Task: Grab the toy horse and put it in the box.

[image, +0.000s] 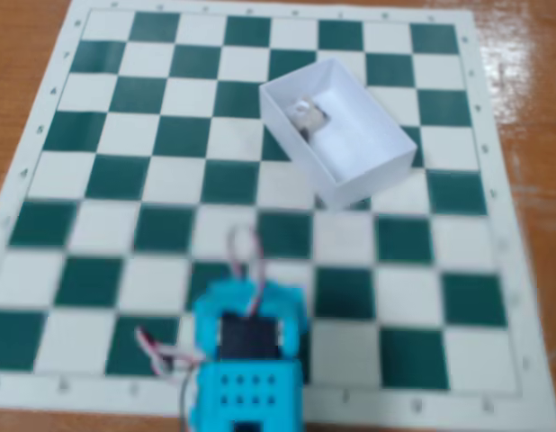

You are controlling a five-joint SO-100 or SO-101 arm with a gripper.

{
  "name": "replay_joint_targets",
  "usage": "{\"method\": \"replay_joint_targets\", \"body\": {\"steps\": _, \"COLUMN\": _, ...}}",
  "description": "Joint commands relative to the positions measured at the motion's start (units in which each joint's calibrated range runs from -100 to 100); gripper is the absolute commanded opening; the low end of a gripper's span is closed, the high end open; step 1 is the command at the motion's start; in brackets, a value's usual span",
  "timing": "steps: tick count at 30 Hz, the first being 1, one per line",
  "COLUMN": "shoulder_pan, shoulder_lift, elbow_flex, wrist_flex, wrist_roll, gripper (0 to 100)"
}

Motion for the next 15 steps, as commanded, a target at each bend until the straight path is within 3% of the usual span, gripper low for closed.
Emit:
{"method": "replay_joint_targets", "body": {"steps": 1, "shoulder_pan": 0.6, "shoulder_lift": -0.3, "elbow_flex": 0.4, "wrist_flex": 0.8, "wrist_roll": -0.7, "gripper": 0}}
{"method": "replay_joint_targets", "body": {"steps": 15, "shoulder_pan": -3.4, "shoulder_lift": -0.2, "elbow_flex": 0.4, "wrist_flex": 0.9, "wrist_roll": -0.7, "gripper": 0}}
